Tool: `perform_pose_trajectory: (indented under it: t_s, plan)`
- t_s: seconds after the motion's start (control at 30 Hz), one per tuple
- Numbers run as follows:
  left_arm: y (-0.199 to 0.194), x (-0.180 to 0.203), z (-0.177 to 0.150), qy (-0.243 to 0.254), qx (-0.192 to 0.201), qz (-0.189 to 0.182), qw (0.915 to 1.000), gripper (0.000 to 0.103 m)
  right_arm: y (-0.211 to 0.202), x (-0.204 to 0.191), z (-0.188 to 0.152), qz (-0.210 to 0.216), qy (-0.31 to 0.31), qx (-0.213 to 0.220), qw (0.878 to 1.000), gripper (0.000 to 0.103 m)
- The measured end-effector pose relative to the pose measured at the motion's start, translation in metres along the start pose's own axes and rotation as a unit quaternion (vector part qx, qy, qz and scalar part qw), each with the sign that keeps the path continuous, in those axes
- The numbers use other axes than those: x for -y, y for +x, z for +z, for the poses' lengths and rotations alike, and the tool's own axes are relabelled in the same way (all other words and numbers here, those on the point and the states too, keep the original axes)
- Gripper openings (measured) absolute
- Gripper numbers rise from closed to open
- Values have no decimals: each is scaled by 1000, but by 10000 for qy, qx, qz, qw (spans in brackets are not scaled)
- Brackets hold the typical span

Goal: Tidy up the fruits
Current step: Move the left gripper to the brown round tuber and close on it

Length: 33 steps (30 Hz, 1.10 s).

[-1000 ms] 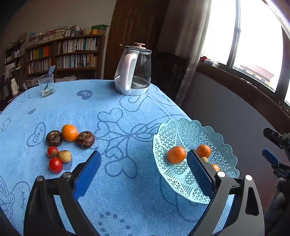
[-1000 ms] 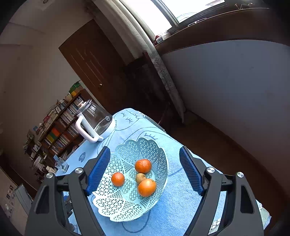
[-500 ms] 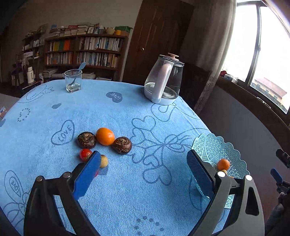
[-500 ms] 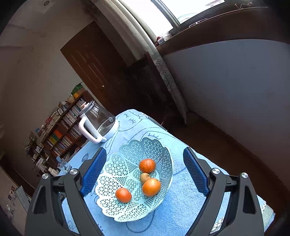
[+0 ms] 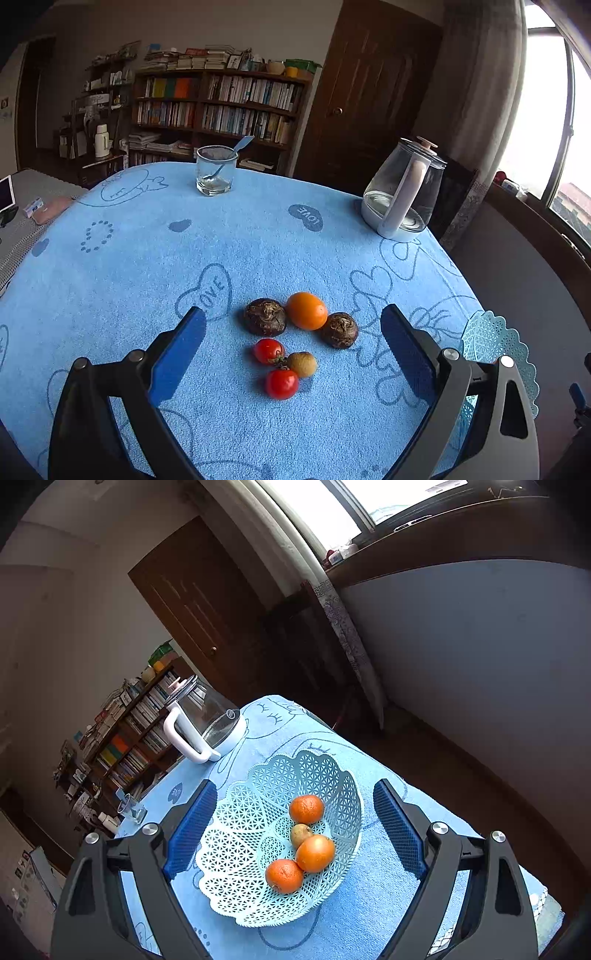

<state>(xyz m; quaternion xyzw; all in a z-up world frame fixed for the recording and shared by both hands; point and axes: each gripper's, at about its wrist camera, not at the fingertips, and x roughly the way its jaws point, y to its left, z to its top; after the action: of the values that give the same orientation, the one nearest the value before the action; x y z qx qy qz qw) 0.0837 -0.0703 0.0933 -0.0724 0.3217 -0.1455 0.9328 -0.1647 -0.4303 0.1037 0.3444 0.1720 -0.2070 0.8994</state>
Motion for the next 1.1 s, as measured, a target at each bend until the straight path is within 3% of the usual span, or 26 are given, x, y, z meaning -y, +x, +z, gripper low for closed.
perform_pose_trajectory:
  t_s: [0.3, 0.57, 1.0, 1.1]
  plan:
    - [32, -25, 1, -41, -295, 321, 9990, 95, 4, -2, -6, 3, -67, -77, 9999, 88]
    - [66, -31, -8, 226, -637, 507, 9964, 95, 10, -6, -10, 5, -156, -170, 9997, 88]
    - [101, -23, -13, 808, -1076, 488, 9897, 94, 23, -11, -18, -9, -309, -342, 9989, 88]
    - [109, -22, -12, 879, -1159, 455, 9883, 85, 25, -11, -20, -26, -315, -366, 9988, 88]
